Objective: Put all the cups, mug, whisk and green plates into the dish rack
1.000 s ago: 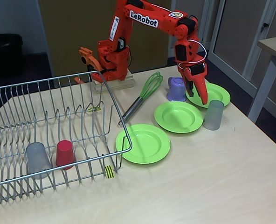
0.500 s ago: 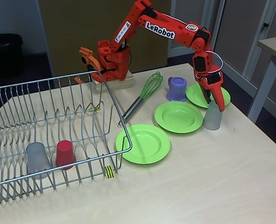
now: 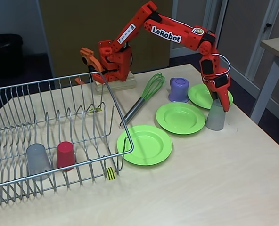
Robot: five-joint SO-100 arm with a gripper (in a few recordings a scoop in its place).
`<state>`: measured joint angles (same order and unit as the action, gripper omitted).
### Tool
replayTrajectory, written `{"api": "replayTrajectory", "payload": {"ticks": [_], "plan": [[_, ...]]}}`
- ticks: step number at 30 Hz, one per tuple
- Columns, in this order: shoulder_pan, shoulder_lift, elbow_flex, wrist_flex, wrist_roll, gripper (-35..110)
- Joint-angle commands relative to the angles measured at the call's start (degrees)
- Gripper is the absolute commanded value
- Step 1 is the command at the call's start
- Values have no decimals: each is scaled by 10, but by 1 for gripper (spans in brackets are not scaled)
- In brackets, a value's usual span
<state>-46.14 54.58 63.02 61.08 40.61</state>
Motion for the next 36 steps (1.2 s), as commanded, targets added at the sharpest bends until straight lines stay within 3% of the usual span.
{"api": "replayTrajectory", "payload": {"ticks": [1,20,28,36], "plan": [[13,18,-21,23,-20,3],[189,243,-64,249,-331,0],[403,331,-62,350,-506,0],[599,283,-65,315,-675,0]]}}
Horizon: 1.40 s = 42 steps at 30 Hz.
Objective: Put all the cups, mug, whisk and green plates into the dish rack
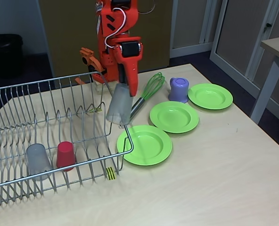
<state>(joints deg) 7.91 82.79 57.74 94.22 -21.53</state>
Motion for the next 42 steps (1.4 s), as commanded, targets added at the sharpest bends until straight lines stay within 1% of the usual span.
{"api": "replayTrajectory", "payload": {"ticks": [1,5,12,20,25,36,42], "plan": [[75,-11,-17,-24,-68,0],[113,-76,-65,-33,-105,0],[123,-185,-114,-45,-124,0],[122,-246,-118,-64,-128,0],[132,-281,-127,-71,-149,0],[148,-370,-200,-69,-192,0],[157,-381,-214,-55,-216,19]]}}
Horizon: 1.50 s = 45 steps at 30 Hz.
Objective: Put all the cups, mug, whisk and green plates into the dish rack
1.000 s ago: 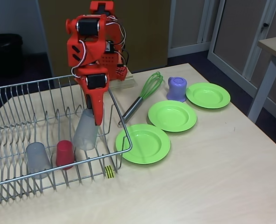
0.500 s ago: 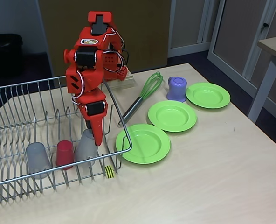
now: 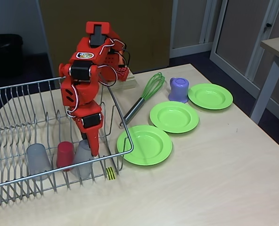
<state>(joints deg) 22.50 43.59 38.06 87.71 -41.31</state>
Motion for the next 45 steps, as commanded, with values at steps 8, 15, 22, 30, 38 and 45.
{"api": "replayTrajectory", "payload": {"ticks": [8,15,22,30,38,45], "plan": [[18,16,-21,19,-30,33],[18,51,-17,31,-31,34],[-9,148,47,36,-24,33],[-71,315,174,38,15,31],[-243,559,406,61,159,28],[-454,673,612,39,533,32]]}}
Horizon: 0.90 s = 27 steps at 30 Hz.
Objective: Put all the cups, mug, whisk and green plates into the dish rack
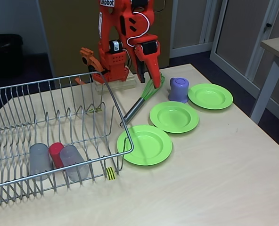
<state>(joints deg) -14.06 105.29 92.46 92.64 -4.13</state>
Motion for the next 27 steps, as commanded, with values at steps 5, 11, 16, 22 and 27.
{"api": "replayTrajectory", "payload": {"ticks": [5,11,16,22,27], "plan": [[-249,102,195,-69,457,34],[-403,99,261,-136,777,37],[-502,45,248,-194,1000,39],[-542,-10,226,-283,1114,41],[-535,-38,247,-349,1114,41]]}}
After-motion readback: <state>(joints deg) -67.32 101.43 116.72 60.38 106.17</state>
